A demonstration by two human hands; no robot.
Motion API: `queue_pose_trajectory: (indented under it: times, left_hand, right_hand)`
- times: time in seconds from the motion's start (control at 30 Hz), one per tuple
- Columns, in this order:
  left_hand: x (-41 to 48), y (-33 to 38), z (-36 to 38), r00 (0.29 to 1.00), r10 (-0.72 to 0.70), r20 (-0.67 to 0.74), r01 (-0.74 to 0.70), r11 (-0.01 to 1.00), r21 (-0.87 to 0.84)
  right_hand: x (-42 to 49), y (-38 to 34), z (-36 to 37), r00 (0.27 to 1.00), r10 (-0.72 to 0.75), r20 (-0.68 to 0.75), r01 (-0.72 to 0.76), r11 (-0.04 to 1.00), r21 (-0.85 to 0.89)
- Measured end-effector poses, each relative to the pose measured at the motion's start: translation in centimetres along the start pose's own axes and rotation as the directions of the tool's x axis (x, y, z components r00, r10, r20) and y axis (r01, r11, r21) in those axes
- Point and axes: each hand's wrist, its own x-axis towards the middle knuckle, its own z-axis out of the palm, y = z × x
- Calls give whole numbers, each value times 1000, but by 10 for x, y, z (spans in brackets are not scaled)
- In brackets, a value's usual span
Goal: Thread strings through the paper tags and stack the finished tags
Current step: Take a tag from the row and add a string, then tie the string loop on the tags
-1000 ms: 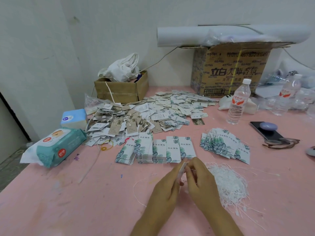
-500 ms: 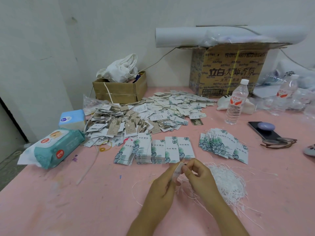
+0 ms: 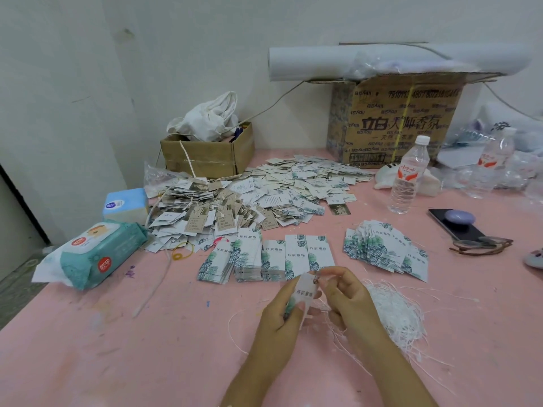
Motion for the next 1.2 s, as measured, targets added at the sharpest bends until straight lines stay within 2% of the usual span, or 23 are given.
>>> queue_pose_trajectory:
  times: [0.1,0.2,0.3,0.37,0.47,0.57,0.67,0.97,1.2]
  left_hand:
    - [0,2,1,1000,-30,-8,30,1000,1]
    - [-2,7,2,999,-39,-13,39,999,1]
    - [-1,9,2,993,-114,-37,112,993,-43]
    - [1,8,1,981,-187,-48,180,976,-119]
    - [1,8,1,959,-283,-35,257,910,-325]
    - [1,12,0,955,-294,-29,241,833,-498]
    - [1,14,-2,957,-286,-52,209,801,-562]
    - [0,6,0,962,-275,10,250,861,-444]
    - [0,7,3,968,-246,50,249,908,-337]
  right_hand:
    - [1,2,-2,984,-131,-120,111,981,-162]
    - [0,1,1,970,-203,-133,167,956,-240]
    - [-1,1,3,963,-248,-105,217,945,-245]
    - [-3,1,3,964,-260,-51,243,946,-216]
    - [-4,1,7,968,-252,4,249,951,-185]
    - [-4,2,12,967,-254,22,253,945,-210]
    - [-3,4,11,972,-236,1,230,948,-221]
    - [-5,1,11,969,-218,-117,190,958,-213]
    - [-5,3,8,936,-292,-198,233,933,-274]
